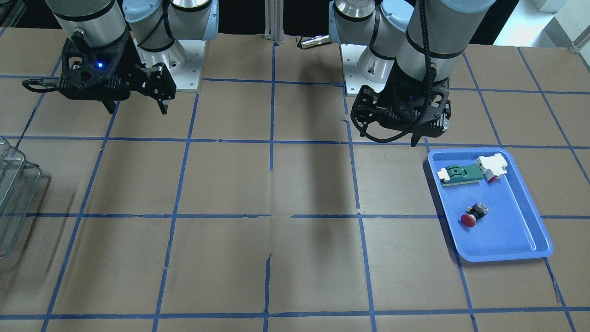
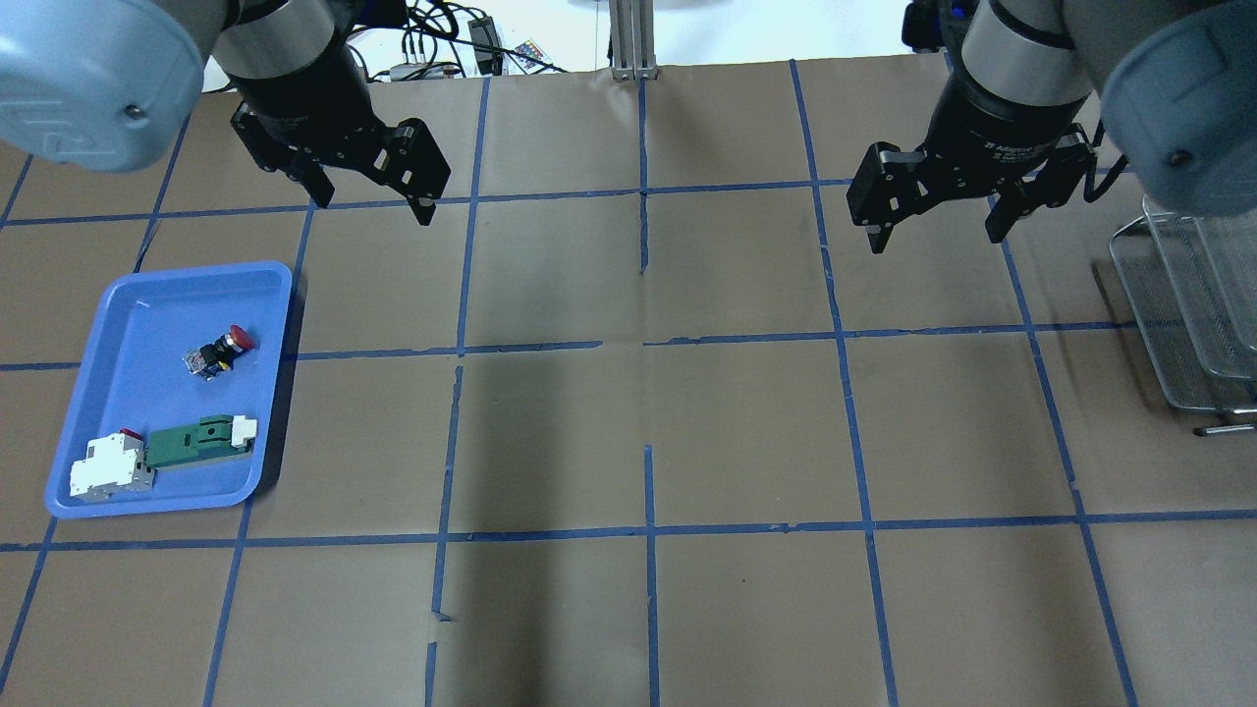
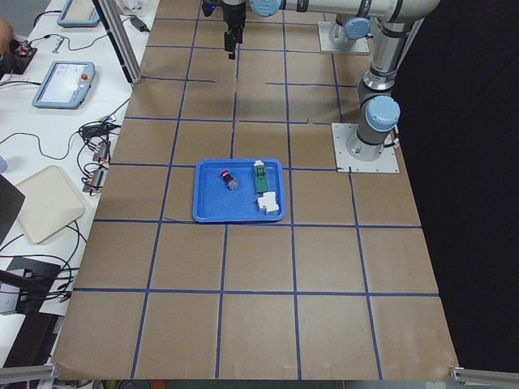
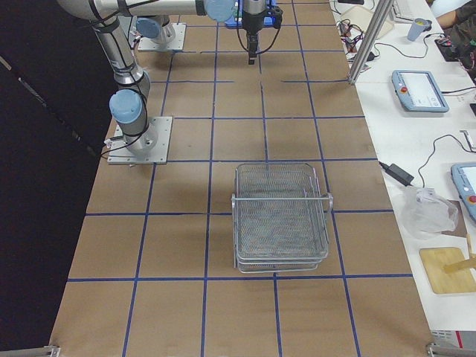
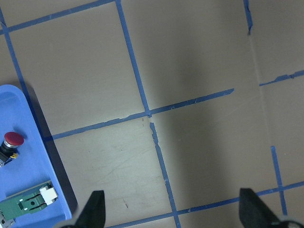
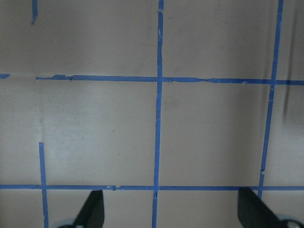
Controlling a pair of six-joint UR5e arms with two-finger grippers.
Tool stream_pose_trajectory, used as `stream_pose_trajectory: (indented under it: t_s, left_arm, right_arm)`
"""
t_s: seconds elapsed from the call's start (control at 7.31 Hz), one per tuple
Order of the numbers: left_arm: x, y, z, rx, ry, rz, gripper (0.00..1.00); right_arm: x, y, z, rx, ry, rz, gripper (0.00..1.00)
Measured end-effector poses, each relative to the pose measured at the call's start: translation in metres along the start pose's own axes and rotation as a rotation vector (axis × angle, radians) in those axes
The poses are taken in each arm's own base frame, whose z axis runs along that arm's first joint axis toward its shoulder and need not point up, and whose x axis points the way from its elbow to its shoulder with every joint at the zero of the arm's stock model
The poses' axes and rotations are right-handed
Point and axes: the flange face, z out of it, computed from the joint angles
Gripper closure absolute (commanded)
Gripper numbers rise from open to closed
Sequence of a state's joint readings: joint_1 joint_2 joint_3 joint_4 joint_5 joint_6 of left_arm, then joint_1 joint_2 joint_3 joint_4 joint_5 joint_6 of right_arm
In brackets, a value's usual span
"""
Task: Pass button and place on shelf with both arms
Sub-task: 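Move the left gripper down toward the red push button in the blue tray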
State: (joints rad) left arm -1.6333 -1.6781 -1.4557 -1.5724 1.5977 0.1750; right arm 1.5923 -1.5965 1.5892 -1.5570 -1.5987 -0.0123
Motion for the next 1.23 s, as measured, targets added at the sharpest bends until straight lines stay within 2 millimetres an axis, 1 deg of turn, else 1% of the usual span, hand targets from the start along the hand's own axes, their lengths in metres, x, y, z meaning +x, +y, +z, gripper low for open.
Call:
stream_pose_trajectory:
  t_s: [0.14, 0.27, 0.41, 0.68, 0.82, 0.96, 1.09, 1.23]
  left_arm:
    - [-0.002, 0.001, 0.000, 0.000, -0.002, -0.004, 0.00]
    - [-0.012, 0.000, 0.000, -0.003, -0.002, -0.015, 0.00]
    - [-0.033, 0.000, 0.005, -0.011, 0.000, -0.029, 0.00]
    - [-0.088, 0.003, 0.017, -0.025, 0.005, 0.002, 0.00]
    - [-0.123, 0.005, 0.023, -0.028, 0.007, 0.048, 0.00]
    - [-0.163, 0.011, 0.035, -0.042, 0.020, 0.110, 0.00]
    - [-0.200, 0.019, 0.053, -0.055, 0.039, 0.189, 0.01]
    - [-0.228, 0.025, 0.079, -0.053, 0.047, 0.278, 0.00]
  right_arm:
    - [0.000, 0.000, -0.001, 0.002, 0.000, 0.000, 0.00]
    - [-0.001, 0.001, -0.002, 0.005, -0.001, -0.002, 0.00]
    - [-0.002, 0.001, -0.003, 0.006, -0.007, -0.003, 0.00]
    - [-0.002, 0.000, -0.001, 0.006, -0.008, 0.007, 0.00]
    - [-0.002, -0.001, -0.001, 0.007, -0.008, 0.010, 0.00]
    - [-0.002, -0.002, -0.001, 0.012, -0.010, 0.011, 0.00]
    - [0.000, -0.003, -0.002, 0.016, -0.012, 0.014, 0.00]
    - [0.001, -0.004, -0.002, 0.022, -0.016, 0.018, 0.00]
